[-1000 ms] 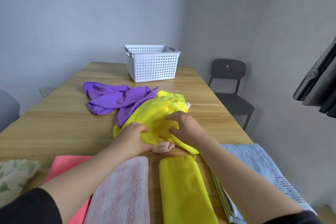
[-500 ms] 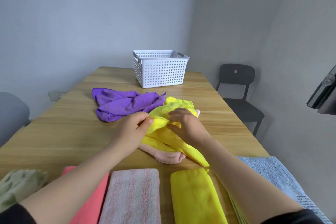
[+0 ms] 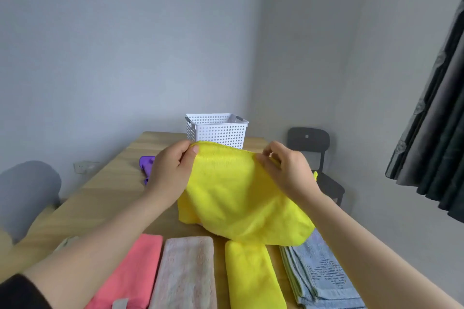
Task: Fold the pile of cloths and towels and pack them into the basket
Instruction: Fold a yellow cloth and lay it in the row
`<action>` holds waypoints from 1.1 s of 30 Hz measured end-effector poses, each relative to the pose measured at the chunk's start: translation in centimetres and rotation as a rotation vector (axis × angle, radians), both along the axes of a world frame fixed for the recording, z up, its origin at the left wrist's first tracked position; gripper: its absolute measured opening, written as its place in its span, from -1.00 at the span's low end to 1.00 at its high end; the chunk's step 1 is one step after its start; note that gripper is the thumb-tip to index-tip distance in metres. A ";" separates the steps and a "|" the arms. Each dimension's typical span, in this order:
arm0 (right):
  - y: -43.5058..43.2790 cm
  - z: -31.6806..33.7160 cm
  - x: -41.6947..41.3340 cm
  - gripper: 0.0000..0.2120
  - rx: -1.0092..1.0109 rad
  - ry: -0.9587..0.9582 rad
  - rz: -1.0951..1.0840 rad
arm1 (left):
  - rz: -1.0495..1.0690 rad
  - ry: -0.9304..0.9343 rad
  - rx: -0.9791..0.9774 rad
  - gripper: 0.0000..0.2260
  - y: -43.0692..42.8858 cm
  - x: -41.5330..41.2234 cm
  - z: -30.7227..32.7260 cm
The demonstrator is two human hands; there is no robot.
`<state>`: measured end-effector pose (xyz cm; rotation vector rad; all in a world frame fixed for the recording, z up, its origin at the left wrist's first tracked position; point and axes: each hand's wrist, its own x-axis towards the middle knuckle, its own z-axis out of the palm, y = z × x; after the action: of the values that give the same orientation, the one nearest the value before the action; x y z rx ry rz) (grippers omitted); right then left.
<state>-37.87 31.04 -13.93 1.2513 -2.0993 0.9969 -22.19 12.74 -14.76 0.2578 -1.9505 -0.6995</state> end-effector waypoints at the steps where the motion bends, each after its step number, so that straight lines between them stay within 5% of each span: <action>1: 1.6 1.3 1.3 -0.83 -0.014 0.016 0.000 | -0.009 0.022 -0.013 -0.68 1.2 0.9 0.9; 17: 14.6 11.6 13.8 -0.74 -0.168 0.111 0.062 | -0.011 0.169 -0.087 -0.60 10.7 12.3 8.9; 33: 13.3 2.0 6.1 -0.72 0.222 -0.240 -0.106 | 0.200 -0.206 0.050 -0.62 3.1 7.8 -1.5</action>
<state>-31.78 44.34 -11.94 1.1553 -2.4921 0.9257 -14.43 15.81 -16.22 0.5673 -2.0677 -0.6099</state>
